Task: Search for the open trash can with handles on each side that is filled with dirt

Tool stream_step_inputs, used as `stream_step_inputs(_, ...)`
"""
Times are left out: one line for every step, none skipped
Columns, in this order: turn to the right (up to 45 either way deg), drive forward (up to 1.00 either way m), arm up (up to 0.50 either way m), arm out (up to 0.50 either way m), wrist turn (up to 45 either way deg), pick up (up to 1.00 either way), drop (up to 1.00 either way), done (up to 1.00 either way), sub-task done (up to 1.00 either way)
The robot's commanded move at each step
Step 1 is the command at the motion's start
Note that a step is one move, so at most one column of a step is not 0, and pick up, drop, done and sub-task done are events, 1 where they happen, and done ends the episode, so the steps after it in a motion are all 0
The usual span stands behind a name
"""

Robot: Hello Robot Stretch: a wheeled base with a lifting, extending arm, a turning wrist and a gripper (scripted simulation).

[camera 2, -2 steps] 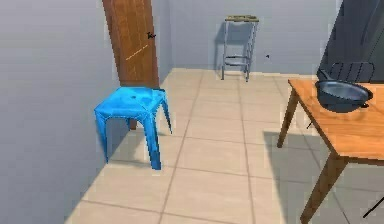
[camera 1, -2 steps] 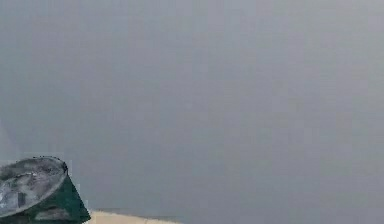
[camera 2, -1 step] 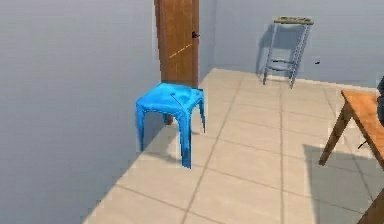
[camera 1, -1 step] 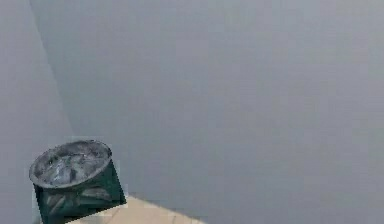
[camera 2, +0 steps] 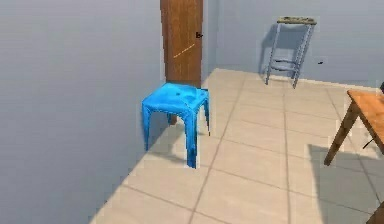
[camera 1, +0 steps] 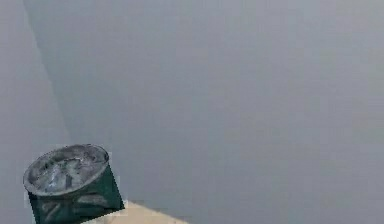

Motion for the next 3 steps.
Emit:
stream_step_inputs(-9.0,0.00,0.00,0.00,0.0,0.00,0.00,0.00,0.00)
stream_step_inputs(0.0,0.25,0.00,0.00,0.0,0.00,0.00,0.00,0.00)
stream_step_inputs(-33.0,0.00,0.00,0.00,0.0,0.00,0.00,0.00,0.00)
